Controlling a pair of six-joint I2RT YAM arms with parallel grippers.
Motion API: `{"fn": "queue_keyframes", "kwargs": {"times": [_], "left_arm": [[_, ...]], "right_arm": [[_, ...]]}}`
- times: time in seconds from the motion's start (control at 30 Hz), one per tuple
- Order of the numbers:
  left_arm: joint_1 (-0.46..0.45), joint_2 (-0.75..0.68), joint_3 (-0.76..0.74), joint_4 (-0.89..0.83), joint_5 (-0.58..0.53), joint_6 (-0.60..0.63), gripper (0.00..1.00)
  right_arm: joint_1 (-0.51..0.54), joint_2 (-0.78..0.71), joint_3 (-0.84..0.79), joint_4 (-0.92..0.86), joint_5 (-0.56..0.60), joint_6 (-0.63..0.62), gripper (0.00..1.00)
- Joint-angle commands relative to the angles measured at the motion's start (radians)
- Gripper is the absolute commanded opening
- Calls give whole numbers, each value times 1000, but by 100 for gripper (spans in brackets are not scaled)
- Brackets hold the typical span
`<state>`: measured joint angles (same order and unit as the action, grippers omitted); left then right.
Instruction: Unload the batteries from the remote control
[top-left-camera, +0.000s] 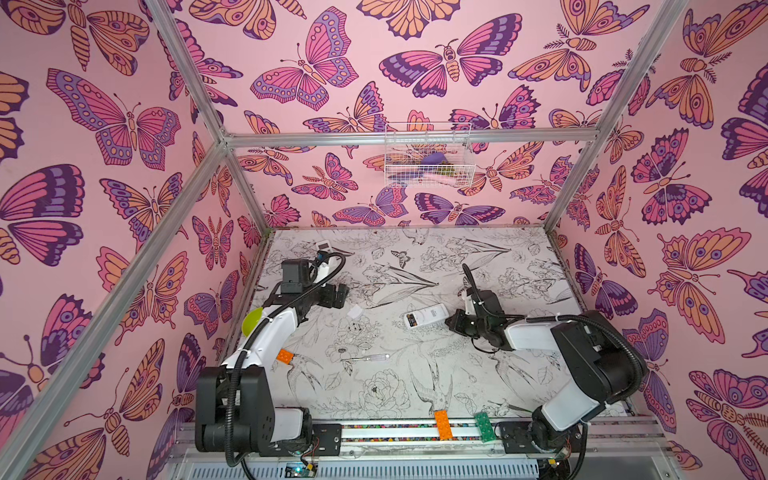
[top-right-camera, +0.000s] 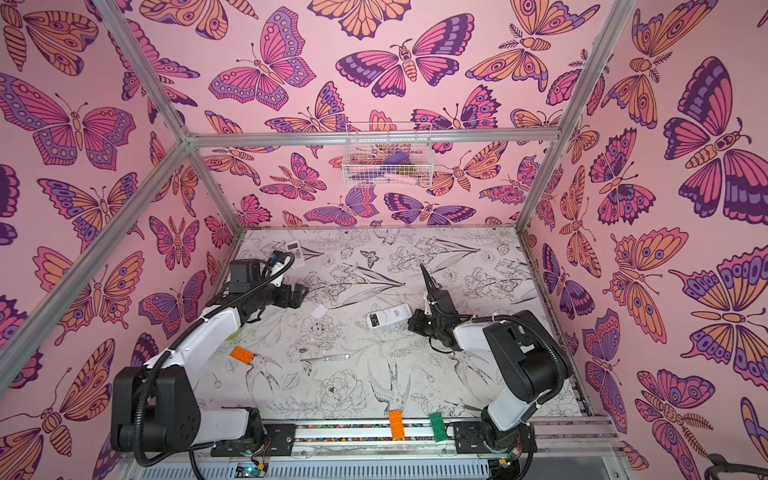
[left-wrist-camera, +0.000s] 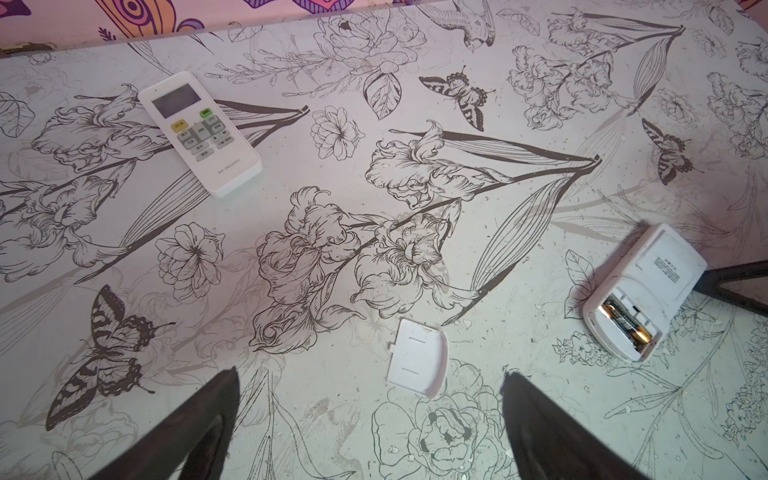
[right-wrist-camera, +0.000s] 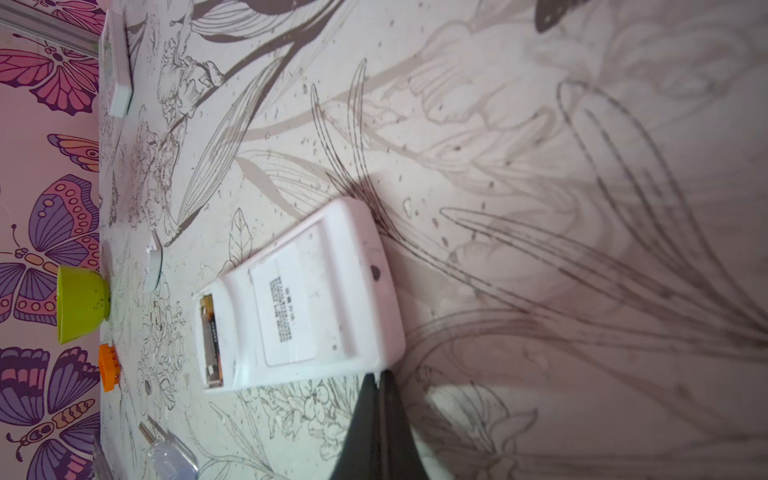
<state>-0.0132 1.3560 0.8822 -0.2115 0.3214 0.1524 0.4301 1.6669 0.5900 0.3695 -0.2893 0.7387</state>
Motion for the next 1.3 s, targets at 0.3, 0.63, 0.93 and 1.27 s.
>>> {"fn": "queue_keyframes", "kwargs": {"times": [0.3,0.63,0.93,1.27], "left_arm": [[11,-8,5,-9,8,3,100],[18,-9,3,-7,-3,13,100],[23,-24,-7,0,13,24,100],[25,-21,-1,-13,12,21,100]], "right_arm": [[7,158,138,-2,-53,-34,0],[24,193,195,0,-106,-50,0],[27,170,215,-66,-113,-119,2],[28,178,235,-91,-157,-163,4]]}}
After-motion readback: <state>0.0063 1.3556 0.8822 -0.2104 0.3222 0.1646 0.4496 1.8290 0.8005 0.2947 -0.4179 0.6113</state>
